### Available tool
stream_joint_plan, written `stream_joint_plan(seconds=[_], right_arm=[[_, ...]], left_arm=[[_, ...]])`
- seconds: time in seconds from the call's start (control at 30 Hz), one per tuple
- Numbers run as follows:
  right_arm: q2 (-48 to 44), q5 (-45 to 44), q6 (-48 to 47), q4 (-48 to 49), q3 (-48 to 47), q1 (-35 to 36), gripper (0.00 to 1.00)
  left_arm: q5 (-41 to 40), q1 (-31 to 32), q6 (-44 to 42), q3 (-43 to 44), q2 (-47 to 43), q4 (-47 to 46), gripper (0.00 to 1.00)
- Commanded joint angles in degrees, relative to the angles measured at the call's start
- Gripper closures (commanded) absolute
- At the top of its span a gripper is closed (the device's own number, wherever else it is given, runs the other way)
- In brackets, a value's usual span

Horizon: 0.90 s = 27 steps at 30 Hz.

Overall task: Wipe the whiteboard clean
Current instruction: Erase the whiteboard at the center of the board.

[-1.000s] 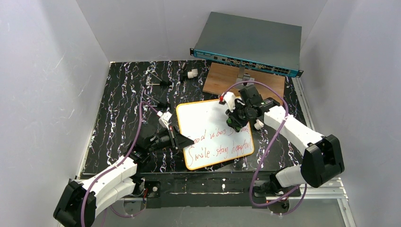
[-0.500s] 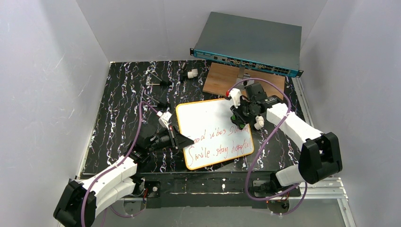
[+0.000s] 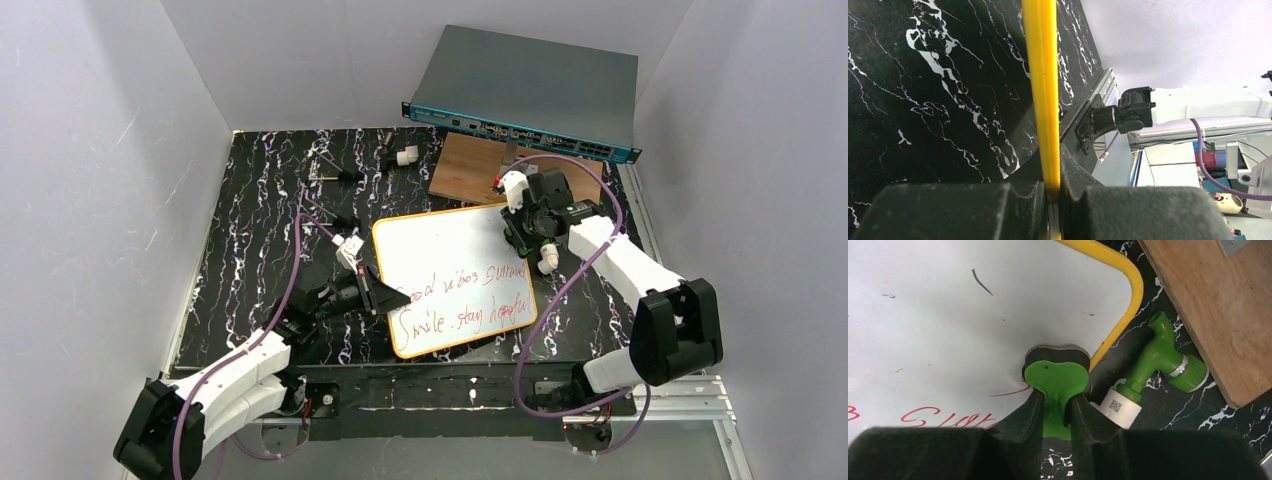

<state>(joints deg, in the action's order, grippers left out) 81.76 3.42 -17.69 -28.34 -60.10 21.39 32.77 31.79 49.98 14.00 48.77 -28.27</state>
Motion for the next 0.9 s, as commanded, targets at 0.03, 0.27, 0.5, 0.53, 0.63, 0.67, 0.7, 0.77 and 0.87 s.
stream_joint_plan(seconds=[0.03,0.27,0.5,0.53,0.63,0.67,0.7,0.77,0.87], right_arm=[[0.9,9.2,-4.1,-3.0,-0.3,0.1,0.99],[-1.4,19.3,-8.8,-6.0,1.0,2.5,0.99],[-0.6,1.2,0.8,2.4,1.3,-2.9,0.99],[-0.8,0.3,0.9,3.4,2.0,-3.3,0.99],[-0.9,0.2,-0.2,3.3,3.2,-3.7,0.99],[-0.7,2.0,-0.9,2.4,3.0,-3.7,0.99],[-0.3,5.0,-2.2,0.4,2.5,-3.7,0.99],[0.4,14.2,-5.5,-4.3,1.6,-3.4,0.99],[0.2,21.0,-10.1,-8.4,1.8,-1.0,0.99]], left_arm=[[3.2,0.4,-5.3,2.1,-1.0,-6.4,1.00],[2.9,0.4,-5.4,1.8,-1.7,-6.0,1.00],[2.9,0.4,-5.4,1.8,-1.9,-5.8,1.00],[2.9,0.4,-5.4,1.8,-1.9,-5.8,1.00],[2.9,0.4,-5.4,1.9,-1.9,-5.9,1.00],[2.8,0.4,-5.3,1.8,-1.9,-5.8,1.00],[2.9,0.4,-5.4,1.9,-2.0,-5.8,1.00],[3.0,0.4,-5.4,1.9,-2.1,-5.7,1.00],[2.9,0.4,-5.5,2.0,-2.3,-5.4,1.00]])
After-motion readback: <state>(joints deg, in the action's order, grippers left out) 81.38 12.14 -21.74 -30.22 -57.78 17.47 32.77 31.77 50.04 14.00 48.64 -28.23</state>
